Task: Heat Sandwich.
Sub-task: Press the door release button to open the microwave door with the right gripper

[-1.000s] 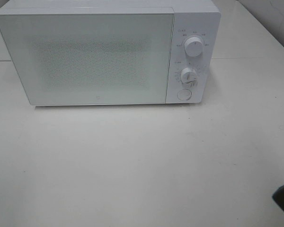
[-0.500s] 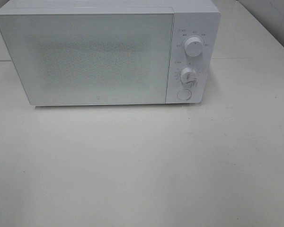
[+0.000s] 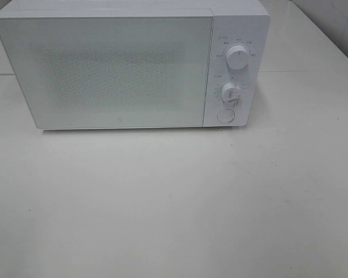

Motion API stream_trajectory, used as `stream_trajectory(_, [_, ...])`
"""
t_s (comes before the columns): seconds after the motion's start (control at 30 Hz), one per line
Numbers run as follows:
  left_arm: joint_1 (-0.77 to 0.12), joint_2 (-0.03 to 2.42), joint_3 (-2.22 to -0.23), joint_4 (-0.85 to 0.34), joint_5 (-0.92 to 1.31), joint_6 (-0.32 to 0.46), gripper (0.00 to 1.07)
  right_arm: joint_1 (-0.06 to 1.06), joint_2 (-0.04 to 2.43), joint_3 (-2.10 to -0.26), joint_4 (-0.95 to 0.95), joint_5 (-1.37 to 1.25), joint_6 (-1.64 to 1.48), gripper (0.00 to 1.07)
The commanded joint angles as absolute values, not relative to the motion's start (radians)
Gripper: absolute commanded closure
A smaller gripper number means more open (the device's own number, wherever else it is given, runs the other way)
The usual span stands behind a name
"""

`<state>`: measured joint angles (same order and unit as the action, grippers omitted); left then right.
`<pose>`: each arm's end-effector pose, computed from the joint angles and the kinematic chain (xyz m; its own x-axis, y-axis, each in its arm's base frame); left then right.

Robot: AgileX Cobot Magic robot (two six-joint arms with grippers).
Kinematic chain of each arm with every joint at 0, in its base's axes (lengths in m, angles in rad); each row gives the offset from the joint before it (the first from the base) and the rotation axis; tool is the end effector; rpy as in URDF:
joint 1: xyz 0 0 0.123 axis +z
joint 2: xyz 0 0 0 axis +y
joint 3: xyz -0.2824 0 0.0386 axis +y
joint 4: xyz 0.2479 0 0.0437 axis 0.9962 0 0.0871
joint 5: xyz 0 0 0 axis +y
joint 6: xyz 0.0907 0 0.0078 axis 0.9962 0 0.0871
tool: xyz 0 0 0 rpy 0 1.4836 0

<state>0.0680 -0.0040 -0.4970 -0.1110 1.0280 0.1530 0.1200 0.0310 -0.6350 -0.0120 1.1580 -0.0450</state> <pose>-0.0035 -0.0089 0.2794 -0.4187 0.0666 -0.9057 0.0583 0.9972 0.0464 -0.0203 -0.0035 0.3060 -0.4407 -0.1033 -0.8917 -0.1321 0.9900 -0.0494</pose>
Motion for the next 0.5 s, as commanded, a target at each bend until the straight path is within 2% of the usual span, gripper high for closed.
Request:
stream_trajectory(0.03, [0.069,-0.032,-0.494,-0.114,1.031,0.151,0.03,0.091,-0.012,-0.592,-0.019,1.117,-0.039,0.31])
stream_trajectory(0.17, [0.069,-0.03,-0.494,-0.114,1.031,0.151,0.03,0.07,-0.03,-0.5,-0.019,1.034,-0.039,0.31])
stream_trajectory(0.5, [0.069,-0.026,-0.494,-0.113,1.031,0.151,0.03,0.07,-0.03,-0.504,-0.017,1.032,-0.039,0.31])
